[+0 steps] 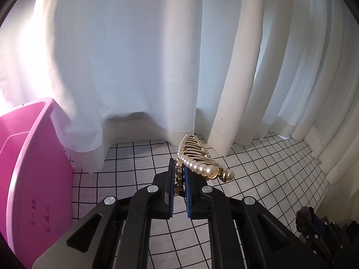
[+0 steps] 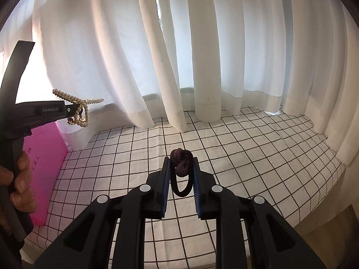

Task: Organize jewelry
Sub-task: 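Lift the pearl clip and hair tie and carry both over the pink tub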

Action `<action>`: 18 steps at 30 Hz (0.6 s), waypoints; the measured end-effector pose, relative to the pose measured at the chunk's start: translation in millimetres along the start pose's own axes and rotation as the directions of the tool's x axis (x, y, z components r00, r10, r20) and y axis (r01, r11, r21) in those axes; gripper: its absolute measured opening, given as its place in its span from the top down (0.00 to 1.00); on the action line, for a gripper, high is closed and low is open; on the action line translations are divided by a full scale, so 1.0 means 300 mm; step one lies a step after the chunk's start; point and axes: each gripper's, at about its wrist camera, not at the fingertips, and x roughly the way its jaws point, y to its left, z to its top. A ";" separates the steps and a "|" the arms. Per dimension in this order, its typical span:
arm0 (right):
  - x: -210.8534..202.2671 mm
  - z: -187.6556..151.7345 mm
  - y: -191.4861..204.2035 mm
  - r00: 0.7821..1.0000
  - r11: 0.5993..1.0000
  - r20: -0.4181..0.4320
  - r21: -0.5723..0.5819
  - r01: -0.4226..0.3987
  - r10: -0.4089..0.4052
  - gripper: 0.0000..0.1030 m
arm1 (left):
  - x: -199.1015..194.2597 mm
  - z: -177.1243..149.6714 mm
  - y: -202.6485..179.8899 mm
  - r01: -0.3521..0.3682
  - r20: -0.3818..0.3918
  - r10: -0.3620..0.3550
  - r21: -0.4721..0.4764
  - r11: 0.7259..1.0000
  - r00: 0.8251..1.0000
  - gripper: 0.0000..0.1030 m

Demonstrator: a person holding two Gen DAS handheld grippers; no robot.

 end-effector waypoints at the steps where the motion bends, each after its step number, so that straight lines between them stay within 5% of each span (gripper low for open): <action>1: -0.009 0.015 0.004 1.000 1.000 0.007 -0.008 -0.009 0.009 0.82 | -0.023 0.006 0.005 -0.006 0.009 0.006 -0.003 1.000 1.000 0.92; 11: -0.069 0.161 0.106 0.985 0.981 0.065 -0.121 -0.152 0.160 0.82 | -0.254 0.066 0.084 -0.084 0.108 0.093 -0.087 0.993 0.990 0.92; 18: -0.081 0.235 0.244 0.950 0.938 0.062 -0.192 -0.289 0.305 0.82 | -0.414 0.063 0.226 -0.196 0.140 0.219 -0.161 0.967 0.966 0.92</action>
